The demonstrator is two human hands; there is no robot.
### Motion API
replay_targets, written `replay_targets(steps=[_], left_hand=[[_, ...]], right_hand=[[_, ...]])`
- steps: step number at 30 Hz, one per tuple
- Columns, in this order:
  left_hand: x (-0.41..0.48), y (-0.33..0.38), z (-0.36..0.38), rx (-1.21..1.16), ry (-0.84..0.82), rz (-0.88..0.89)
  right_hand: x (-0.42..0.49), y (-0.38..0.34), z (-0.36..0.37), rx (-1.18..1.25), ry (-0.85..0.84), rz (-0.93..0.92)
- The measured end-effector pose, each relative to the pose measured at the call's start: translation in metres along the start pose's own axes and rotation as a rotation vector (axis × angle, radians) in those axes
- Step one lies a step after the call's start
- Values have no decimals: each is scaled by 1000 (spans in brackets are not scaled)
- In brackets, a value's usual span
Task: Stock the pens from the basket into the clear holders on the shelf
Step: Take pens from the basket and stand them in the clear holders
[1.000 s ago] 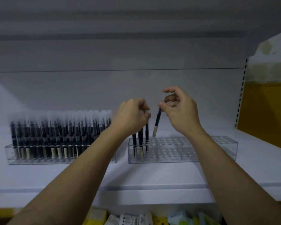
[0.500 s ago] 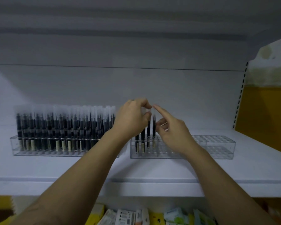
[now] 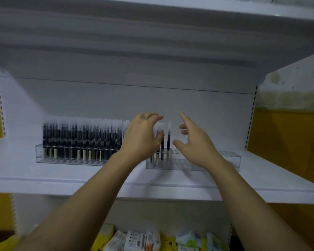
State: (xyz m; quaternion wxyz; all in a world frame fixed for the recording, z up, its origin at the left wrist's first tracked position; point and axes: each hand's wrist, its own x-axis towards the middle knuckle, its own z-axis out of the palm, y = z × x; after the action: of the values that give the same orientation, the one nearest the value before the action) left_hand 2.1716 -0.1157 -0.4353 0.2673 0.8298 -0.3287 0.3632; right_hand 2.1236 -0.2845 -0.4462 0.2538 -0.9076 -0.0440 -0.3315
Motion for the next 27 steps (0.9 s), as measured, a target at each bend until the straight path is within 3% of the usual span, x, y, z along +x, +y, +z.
replay_targets(steps=[8, 16, 21, 27], left_hand=[[-75, 19, -20, -16, -48, 1], [-176, 8, -2, -13, -98, -25], [-241, -15, 36, -8, -268, -148], [-316, -51, 91, -18, -513, -350]], right_hand=[[-65, -29, 0, -57, -4, -66], [-153, -19, 54, -26, -15, -95], [-202, 6, 114, -41, -196, -13], [-256, 45, 194, -104, -543, 158]])
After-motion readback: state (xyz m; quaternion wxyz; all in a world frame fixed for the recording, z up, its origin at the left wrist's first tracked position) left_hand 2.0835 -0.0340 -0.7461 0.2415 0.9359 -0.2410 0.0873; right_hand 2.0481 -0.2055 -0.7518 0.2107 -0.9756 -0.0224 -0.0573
